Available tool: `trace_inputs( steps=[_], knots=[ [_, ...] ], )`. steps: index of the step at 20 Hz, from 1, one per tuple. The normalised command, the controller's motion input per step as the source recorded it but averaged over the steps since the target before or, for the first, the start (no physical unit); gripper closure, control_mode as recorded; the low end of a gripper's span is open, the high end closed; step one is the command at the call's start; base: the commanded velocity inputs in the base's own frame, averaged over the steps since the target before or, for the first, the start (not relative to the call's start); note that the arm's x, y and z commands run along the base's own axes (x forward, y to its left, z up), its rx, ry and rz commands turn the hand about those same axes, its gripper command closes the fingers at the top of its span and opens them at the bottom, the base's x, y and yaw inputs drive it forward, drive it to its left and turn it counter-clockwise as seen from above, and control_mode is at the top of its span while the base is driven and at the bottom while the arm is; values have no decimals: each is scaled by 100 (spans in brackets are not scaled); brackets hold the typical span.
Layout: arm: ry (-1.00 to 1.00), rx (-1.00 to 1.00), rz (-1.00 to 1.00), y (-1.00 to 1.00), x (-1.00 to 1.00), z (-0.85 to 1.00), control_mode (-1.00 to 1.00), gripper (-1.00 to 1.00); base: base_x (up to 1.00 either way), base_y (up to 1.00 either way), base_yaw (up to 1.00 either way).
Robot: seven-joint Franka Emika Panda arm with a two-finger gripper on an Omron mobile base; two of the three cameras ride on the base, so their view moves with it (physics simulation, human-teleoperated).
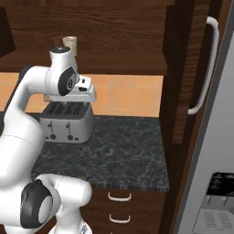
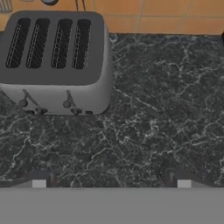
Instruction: Gather all objects into one cabinet and sort the glasses and bowls to opposite sides.
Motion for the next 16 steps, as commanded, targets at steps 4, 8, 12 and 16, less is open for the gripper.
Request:
trace_inputs(
  steps=[4,8,12,16],
  knots=[
    [0,0,0,0,0,0,100,-100,100,41,0],
    [0,0,0,0,0,0,100,-100,100,59,0],
    [0,0,0,0,0,0,100,-100,27,15,-1],
    [0,0,0,0,0,0,100,-100,0,0,0]
  ],
)
